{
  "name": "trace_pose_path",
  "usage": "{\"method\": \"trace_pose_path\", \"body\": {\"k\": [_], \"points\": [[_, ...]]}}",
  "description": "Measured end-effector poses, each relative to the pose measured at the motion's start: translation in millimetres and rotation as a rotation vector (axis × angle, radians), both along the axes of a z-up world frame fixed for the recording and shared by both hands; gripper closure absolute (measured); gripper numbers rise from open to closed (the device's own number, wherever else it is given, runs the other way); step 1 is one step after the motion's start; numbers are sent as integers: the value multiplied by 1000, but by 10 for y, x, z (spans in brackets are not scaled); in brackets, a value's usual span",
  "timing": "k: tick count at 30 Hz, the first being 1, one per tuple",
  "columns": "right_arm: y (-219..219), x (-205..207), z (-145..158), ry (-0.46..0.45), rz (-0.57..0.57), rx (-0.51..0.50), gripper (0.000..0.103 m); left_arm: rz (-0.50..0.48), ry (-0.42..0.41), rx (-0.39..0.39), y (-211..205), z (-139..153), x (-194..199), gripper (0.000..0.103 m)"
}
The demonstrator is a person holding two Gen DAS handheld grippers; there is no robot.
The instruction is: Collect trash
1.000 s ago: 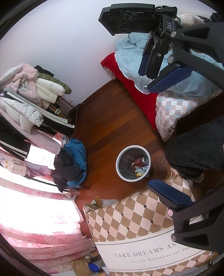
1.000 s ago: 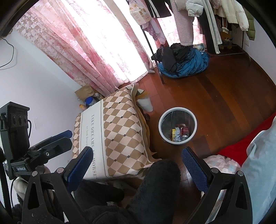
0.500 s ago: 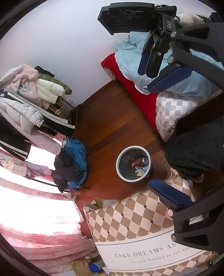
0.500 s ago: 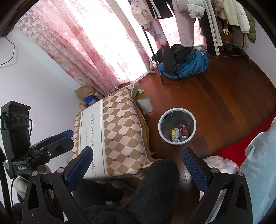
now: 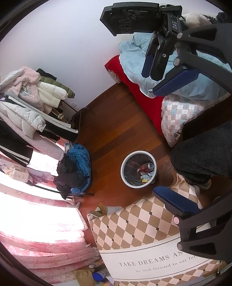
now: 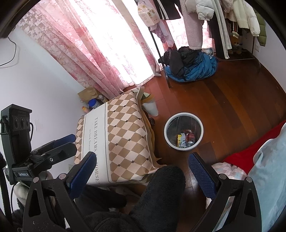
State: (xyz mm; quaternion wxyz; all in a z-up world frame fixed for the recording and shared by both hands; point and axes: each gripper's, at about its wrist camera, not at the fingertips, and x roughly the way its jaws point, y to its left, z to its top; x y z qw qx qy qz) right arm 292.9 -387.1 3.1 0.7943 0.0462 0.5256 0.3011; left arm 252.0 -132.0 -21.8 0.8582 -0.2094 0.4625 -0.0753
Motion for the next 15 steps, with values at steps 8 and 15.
{"method": "trace_pose_path", "body": {"k": [8, 15], "points": [[-43, 69, 29, -4, 14, -4, 0, -3, 2, 0, 35, 5, -15, 0], [-15, 42, 27, -6, 12, -5, 0, -6, 1, -1, 45, -1, -22, 0]]}}
